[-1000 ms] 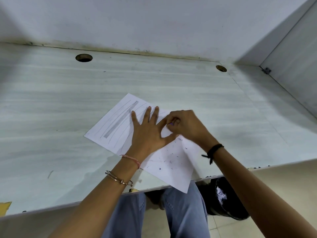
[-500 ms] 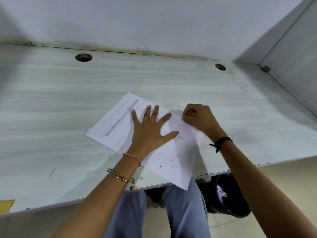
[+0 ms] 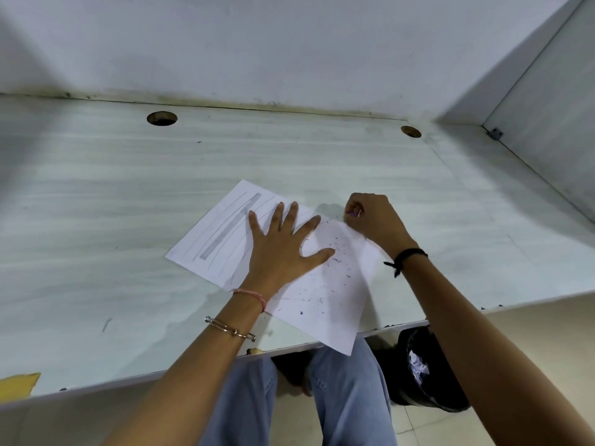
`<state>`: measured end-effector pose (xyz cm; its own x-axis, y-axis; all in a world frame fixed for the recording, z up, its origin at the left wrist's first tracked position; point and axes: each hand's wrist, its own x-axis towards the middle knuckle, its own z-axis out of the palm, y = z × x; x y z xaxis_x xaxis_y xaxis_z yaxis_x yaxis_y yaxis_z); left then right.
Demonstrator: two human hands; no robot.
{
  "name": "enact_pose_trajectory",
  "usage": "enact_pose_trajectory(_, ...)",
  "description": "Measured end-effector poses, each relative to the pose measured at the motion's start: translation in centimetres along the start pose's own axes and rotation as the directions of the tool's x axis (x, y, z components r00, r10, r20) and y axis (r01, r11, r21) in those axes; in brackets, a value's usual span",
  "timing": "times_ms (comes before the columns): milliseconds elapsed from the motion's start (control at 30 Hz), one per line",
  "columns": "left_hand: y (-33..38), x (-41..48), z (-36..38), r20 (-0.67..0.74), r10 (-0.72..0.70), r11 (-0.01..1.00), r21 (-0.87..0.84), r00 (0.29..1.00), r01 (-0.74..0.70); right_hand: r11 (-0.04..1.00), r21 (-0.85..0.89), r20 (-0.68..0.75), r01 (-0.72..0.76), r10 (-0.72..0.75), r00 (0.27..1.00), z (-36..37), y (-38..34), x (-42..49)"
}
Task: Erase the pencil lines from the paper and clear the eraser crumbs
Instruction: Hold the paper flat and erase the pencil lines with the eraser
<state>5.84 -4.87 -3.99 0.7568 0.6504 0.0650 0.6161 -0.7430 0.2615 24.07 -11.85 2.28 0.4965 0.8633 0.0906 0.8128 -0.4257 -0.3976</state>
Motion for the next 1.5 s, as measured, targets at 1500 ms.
enact_pose_trajectory(1500, -2.9, -5.2, -1.5, 0.059, 0.114, 0.992, 0.038, 0.992, -0.116, 0.910, 0.369, 0.170, 0.191, -0.268, 0.948, 2.1, -6.7, -10.6)
